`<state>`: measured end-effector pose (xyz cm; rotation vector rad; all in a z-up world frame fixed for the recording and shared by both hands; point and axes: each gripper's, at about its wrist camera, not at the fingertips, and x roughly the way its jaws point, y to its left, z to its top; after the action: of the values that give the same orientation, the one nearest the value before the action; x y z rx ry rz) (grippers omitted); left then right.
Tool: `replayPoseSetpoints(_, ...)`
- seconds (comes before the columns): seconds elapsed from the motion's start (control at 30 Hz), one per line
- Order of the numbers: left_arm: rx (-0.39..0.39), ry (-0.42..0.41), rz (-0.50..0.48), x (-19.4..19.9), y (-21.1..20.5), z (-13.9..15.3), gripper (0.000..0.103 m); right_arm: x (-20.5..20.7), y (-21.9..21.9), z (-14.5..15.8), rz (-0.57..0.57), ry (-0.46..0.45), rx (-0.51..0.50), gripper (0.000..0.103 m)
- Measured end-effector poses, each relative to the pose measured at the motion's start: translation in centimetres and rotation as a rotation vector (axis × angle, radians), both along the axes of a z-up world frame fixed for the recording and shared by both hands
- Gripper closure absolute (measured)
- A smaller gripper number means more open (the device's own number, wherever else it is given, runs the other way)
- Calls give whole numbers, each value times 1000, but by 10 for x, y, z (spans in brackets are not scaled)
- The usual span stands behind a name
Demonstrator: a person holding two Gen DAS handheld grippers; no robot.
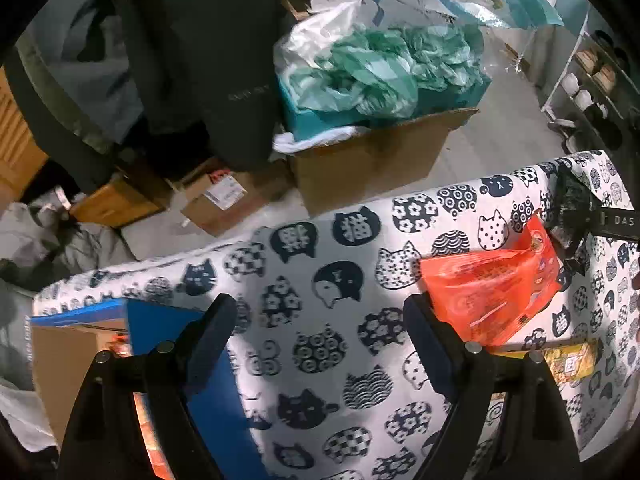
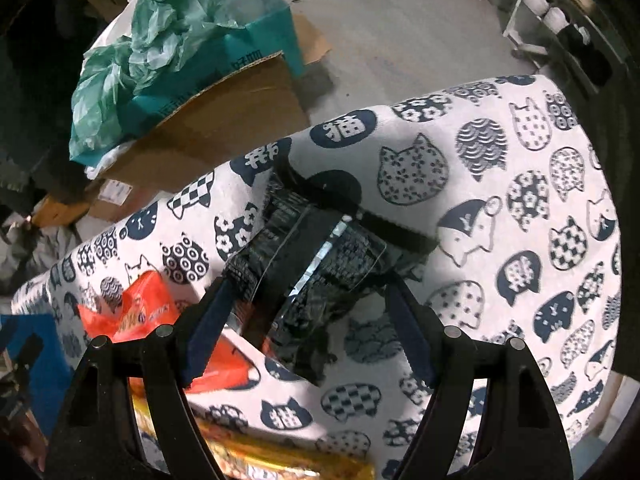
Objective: Organize snacks
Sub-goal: 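Grasp a black packet with the right gripper and lift it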
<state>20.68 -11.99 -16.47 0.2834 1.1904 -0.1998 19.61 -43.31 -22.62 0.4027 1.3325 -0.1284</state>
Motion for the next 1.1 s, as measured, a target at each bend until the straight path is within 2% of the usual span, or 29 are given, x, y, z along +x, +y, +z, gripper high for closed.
replayPoseSetpoints(0.13, 9, 27, -13, -2, -8, -13, 16, 3, 5, -6, 6, 5, 1, 25)
replayPoseSetpoints(0.3, 8, 65, -24, -10, -12, -23, 16, 6, 18, -8, 104, -1, -66, 27)
replayPoseSetpoints(0.33, 4, 72, -24, -12, -12, -24, 16, 6, 18, -8, 104, -1, -66, 37)
replayPoseSetpoints(0.43, -7, 83, -34, -22, -15, -23, 16, 2, 27, -4, 182, -9, -104, 49)
replayPoseSetpoints(0.6, -31, 98, -58, -41, -20, -17, 16, -11, 29, 3, 229, -21, -125, 50)
replayPoseSetpoints(0.8, -101, 124, -66, -65, -24, -4, 16, -42, 30, 22, 267, -36, -141, 50)
replayPoseSetpoints(1.1, -103, 147, -198, -107, -63, 2, 16, -102, 29, 38, 309, -26, -141, 50)
